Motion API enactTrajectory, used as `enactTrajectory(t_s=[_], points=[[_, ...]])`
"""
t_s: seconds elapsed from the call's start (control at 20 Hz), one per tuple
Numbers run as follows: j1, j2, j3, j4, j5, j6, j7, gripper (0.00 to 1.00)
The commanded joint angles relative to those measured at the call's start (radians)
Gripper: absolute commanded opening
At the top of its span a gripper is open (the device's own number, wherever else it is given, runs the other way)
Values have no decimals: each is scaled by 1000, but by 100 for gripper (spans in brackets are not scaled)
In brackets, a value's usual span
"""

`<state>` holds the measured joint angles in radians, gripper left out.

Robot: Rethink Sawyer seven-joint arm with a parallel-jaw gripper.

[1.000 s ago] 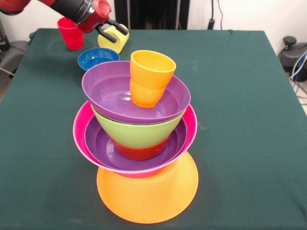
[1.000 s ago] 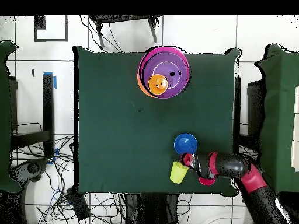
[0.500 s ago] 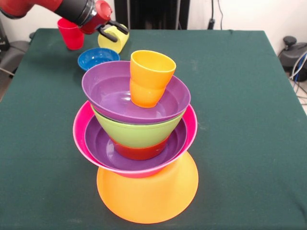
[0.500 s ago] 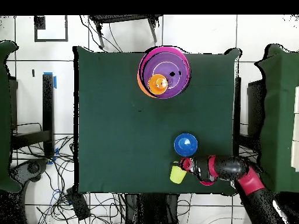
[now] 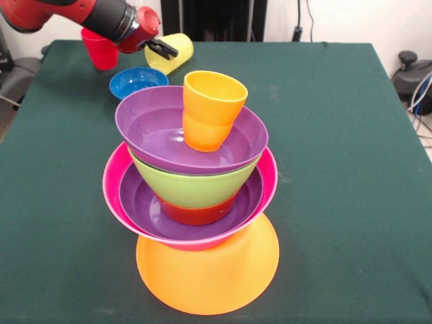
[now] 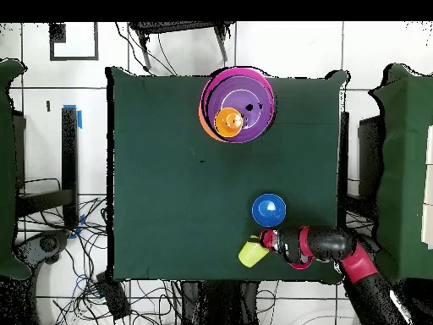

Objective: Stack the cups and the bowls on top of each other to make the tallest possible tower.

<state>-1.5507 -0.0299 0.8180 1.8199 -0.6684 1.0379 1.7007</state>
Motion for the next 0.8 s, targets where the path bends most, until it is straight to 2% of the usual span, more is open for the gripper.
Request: enactTrajectory(t_s=[0.05,0.35,0.55,0.65,0.8], points=[[56,8,-41,-117,-144,-8,-381,0],[74,-29,-51,-97,-171,-48,-321,0],[60,-48,-36,-57,-137,-88,-245,0],[43,-122,-5,21,-125,-127,-173,0],[6,-294,80,184,-68,-181,-30,0]])
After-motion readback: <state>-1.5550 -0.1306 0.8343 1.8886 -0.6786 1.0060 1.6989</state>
